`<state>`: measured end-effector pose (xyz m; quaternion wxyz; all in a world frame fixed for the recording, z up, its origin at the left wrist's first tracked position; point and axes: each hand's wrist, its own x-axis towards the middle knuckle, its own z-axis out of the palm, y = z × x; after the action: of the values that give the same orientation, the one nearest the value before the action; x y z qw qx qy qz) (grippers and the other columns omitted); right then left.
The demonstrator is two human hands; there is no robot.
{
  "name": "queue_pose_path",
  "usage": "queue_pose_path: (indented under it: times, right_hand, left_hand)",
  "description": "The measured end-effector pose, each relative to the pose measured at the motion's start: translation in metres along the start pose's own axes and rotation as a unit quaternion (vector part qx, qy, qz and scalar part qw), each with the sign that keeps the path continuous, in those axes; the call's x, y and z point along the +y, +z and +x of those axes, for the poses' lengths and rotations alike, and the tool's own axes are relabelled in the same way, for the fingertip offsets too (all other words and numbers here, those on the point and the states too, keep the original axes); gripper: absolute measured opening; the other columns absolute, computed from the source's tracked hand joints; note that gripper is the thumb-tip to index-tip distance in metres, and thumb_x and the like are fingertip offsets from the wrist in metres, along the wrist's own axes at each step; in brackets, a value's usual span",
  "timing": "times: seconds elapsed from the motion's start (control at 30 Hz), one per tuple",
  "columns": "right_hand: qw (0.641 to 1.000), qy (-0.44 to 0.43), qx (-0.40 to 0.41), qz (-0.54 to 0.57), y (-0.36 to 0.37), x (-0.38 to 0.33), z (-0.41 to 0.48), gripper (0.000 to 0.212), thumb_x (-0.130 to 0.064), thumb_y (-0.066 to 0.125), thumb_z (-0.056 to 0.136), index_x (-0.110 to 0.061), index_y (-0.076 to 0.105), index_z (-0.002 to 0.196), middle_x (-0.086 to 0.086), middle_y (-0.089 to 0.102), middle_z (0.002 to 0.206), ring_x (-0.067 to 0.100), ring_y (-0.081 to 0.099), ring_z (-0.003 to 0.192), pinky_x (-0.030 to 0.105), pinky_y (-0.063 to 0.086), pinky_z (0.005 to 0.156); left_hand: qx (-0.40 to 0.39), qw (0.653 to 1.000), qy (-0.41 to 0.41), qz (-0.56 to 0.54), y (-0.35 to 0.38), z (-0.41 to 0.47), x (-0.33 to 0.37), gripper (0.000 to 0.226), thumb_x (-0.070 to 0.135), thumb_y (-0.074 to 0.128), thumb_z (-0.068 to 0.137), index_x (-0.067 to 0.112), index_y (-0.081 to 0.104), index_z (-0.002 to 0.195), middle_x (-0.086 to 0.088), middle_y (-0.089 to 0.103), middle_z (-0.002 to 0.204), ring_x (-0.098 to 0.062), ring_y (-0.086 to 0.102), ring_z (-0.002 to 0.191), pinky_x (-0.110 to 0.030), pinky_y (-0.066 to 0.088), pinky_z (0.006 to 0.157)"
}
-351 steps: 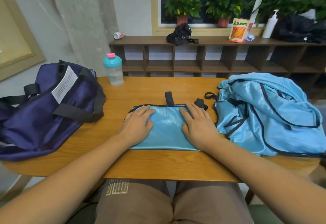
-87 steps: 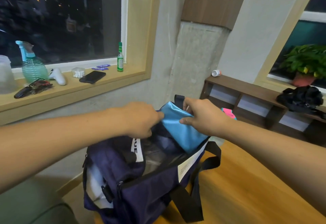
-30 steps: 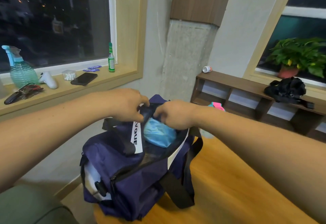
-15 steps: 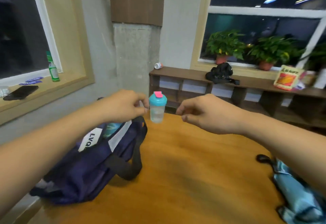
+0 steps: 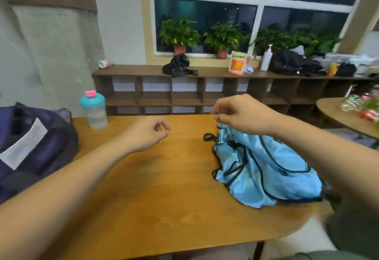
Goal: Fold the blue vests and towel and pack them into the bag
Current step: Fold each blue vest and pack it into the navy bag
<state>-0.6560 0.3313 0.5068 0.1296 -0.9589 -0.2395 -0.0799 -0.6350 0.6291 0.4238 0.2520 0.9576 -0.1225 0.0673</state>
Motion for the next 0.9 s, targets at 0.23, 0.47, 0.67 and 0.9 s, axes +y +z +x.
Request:
queue_pose_path:
  times: [0.23,0.47,0.67,0.9]
  right_hand:
    - [0.993,0.097,0.024,-0.067,0.005,0.076,-0.045,0.026,-0.032,0.071,0.095,-0.021,0.074,0.118,-0.002,0.076,0.108,0.020,0.069,0.102,0.035,0.054,0.088]
    - [0.977,0.201,0.020,-0.070,0.026,0.111,-0.064,0.046,-0.070,0.070,0.087,-0.024,0.066,0.085,-0.005,0.069,0.084,0.015,0.062,0.082,0.038,0.054,0.076]
    - [0.978,0.193,0.046,-0.070,0.047,0.108,-0.063,0.029,-0.046,0.078,0.086,-0.022,0.063,0.089,-0.005,0.068,0.085,0.017,0.062,0.084,0.037,0.050,0.068]
    - [0.978,0.164,0.096,-0.087,0.036,0.105,-0.064,0.006,-0.028,0.067,0.096,-0.023,0.067,0.094,0.000,0.066,0.096,0.024,0.064,0.089,0.040,0.056,0.078]
  left_hand:
    - [-0.029,0.999,-0.003,0.033,0.091,-0.004,-0.020,0.034,0.037,0.068,0.101,0.026,0.062,0.133,0.003,0.060,0.130,-0.018,0.060,0.122,-0.029,0.044,0.102]
    - [-0.046,0.992,-0.064,0.099,0.130,-0.027,-0.047,0.061,0.068,0.039,0.104,0.038,0.040,0.157,0.011,0.034,0.165,-0.020,0.040,0.149,-0.051,0.036,0.117]
    - [-0.031,0.994,-0.059,0.085,0.134,-0.029,-0.054,0.054,0.060,0.041,0.107,0.035,0.048,0.154,0.011,0.042,0.162,-0.018,0.044,0.146,-0.047,0.036,0.118]
    - [-0.007,0.998,-0.050,0.035,0.137,-0.029,-0.069,0.043,0.054,0.051,0.105,0.036,0.058,0.143,0.012,0.053,0.154,-0.018,0.052,0.138,-0.048,0.041,0.117]
